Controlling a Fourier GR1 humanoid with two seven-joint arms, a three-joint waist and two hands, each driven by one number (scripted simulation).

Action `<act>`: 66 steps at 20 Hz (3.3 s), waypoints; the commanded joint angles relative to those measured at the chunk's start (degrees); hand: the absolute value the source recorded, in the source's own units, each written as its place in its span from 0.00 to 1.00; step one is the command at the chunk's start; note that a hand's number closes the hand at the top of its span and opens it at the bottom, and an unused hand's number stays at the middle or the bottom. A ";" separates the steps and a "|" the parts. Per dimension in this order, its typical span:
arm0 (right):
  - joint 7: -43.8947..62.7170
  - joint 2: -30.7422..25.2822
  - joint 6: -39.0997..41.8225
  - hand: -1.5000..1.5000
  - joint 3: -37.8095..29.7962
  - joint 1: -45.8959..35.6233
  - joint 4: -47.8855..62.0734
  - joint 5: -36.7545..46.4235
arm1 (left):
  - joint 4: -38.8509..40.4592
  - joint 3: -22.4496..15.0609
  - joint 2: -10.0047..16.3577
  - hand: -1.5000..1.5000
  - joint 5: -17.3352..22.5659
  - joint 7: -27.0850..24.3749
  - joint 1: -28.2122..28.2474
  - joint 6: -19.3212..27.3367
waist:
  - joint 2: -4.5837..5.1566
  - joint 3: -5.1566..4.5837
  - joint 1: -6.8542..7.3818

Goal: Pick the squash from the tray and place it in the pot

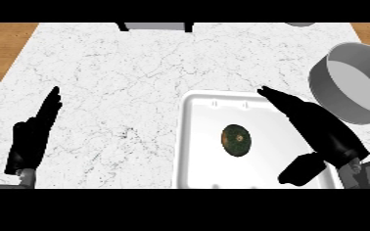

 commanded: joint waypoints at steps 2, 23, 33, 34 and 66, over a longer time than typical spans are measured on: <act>12.36 4.71 10.68 0.00 4.29 -7.64 2.76 -4.52 | -3.93 0.53 0.45 0.50 0.65 0.41 3.30 -1.30 | -0.21 0.13 0.25; 15.63 25.62 18.18 0.00 6.23 -16.03 24.86 9.77 | -2.08 7.02 -1.86 0.50 -2.21 2.45 -0.25 -5.54 | -0.12 0.20 -0.83; 8.78 25.18 20.07 0.00 2.74 -9.40 25.38 18.16 | 0.34 9.13 -5.80 0.50 -5.02 -1.56 1.76 -7.40 | -0.17 0.19 -1.20; 10.22 25.76 20.66 0.00 3.34 -7.71 23.13 19.22 | -4.01 7.84 -5.97 0.50 -7.02 2.84 1.07 -6.39 | -0.22 0.20 -1.27; 12.99 29.24 4.76 1.00 -19.29 -10.55 32.49 36.07 | -1.87 11.77 -10.16 0.50 -11.10 0.55 1.78 -10.46 | -0.17 0.18 -1.52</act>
